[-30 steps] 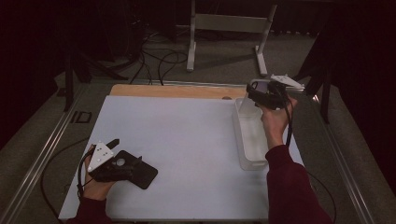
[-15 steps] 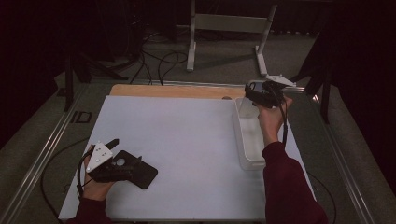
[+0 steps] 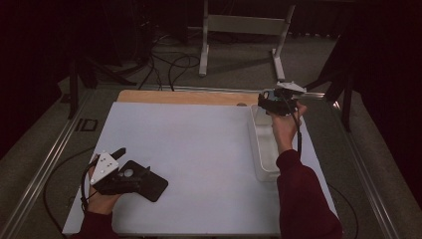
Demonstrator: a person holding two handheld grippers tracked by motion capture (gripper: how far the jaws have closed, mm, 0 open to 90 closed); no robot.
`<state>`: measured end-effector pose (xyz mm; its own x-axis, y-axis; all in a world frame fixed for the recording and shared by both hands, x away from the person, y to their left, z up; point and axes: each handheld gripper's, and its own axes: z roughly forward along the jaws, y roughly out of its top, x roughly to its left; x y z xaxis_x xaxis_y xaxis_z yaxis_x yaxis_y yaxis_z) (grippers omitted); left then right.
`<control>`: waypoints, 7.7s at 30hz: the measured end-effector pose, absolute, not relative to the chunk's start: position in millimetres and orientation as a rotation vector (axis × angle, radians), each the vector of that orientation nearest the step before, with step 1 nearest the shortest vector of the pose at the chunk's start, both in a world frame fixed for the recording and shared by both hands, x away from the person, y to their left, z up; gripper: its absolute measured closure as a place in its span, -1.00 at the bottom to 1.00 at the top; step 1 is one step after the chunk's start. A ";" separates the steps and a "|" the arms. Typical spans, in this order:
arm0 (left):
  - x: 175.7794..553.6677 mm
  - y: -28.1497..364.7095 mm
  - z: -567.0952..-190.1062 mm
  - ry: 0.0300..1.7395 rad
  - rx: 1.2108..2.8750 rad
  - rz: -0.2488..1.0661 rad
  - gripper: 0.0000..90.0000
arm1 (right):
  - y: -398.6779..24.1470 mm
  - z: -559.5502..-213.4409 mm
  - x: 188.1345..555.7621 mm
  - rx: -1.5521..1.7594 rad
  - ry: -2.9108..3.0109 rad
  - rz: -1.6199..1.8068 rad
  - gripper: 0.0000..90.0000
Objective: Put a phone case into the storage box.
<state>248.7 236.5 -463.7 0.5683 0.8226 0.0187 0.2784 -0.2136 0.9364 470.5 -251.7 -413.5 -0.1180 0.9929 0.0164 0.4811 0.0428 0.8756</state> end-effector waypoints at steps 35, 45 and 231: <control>246.0 238.3 -458.9 0.902 1.730 0.646 -1.00 | -243.3 -446.1 488.7 1.600 1.753 0.857 -0.64; 246.0 238.4 -458.9 0.903 1.730 0.646 -1.00 | -246.6 -449.0 492.4 1.635 1.764 0.870 -0.81; 275.1 230.4 -467.2 1.013 1.739 0.680 -0.56 | -273.5 -453.2 260.9 1.093 1.777 1.416 -0.71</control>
